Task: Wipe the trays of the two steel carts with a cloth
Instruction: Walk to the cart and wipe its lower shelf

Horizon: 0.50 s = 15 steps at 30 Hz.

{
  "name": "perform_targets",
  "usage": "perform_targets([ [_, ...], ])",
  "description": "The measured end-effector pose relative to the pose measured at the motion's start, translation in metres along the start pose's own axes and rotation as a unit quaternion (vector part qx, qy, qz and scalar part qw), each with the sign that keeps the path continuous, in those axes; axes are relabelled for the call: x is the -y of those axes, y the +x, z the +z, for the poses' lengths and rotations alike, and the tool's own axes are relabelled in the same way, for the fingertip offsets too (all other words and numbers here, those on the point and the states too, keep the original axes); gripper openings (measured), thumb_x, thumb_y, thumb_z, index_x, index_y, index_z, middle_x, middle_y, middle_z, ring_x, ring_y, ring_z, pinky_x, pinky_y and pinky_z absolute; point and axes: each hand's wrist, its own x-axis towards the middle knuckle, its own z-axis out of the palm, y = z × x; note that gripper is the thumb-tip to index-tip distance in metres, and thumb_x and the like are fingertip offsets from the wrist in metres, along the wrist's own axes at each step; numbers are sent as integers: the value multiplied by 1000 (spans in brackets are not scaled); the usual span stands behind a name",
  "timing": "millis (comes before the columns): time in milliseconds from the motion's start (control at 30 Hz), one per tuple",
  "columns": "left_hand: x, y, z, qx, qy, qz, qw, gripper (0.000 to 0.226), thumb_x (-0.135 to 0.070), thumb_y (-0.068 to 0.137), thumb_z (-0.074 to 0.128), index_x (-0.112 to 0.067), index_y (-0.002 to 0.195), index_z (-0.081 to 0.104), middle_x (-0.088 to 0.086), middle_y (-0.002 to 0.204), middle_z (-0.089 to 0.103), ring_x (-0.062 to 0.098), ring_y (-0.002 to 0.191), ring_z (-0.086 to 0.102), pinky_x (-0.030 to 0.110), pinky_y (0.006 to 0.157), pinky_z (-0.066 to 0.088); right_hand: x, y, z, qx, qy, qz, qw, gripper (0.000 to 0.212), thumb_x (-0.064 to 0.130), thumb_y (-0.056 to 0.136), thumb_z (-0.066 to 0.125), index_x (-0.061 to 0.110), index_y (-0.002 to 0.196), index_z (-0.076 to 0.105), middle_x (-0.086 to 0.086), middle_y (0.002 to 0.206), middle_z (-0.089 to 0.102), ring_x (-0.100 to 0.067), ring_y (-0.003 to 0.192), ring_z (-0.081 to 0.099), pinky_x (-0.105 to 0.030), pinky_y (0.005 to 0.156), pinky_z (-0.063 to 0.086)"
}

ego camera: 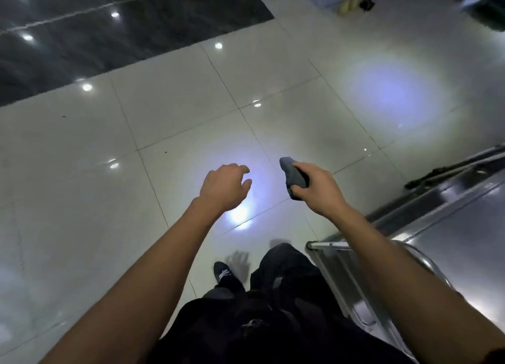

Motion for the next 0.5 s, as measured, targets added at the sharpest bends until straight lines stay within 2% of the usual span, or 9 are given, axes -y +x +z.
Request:
perform_targets([
  [133, -37, 85, -15, 29, 38, 80, 996, 41, -39, 103, 43, -24, 140, 53, 0, 132, 61, 25, 119, 57, 40, 94, 47, -33, 39, -27, -50, 37, 60, 996, 43, 20, 74, 64, 32, 116, 59, 9, 110, 65, -19, 96, 61, -44, 85, 53],
  [300, -92, 183, -33, 67, 70, 128, 987, 42, -39, 103, 43, -23, 140, 53, 2, 134, 59, 26, 121, 56, 40, 95, 47, -82, 90, -69, -88, 65, 122, 986, 53, 21, 79, 67, 33, 130, 57, 10, 125, 62, -19, 107, 58, -40, 89, 51],
  [433, -137, 243, -46, 75, 99, 171, 977, 42, -39, 102, 43, -24, 140, 53, 2, 133, 60, 26, 122, 55, 38, 94, 46, -113, 119, -107, -128, 84, 156, 976, 52, 19, 78, 69, 29, 128, 60, 7, 123, 63, -20, 106, 59, -36, 87, 50],
  [500, -161, 268, -50, 82, 103, 189, 973, 42, -40, 102, 44, -24, 140, 53, 1, 133, 60, 26, 122, 56, 38, 93, 46, -126, 127, -123, -145, 95, 179, 969, 56, 20, 79, 70, 27, 133, 58, 5, 129, 62, -20, 111, 59, -31, 88, 48],
])
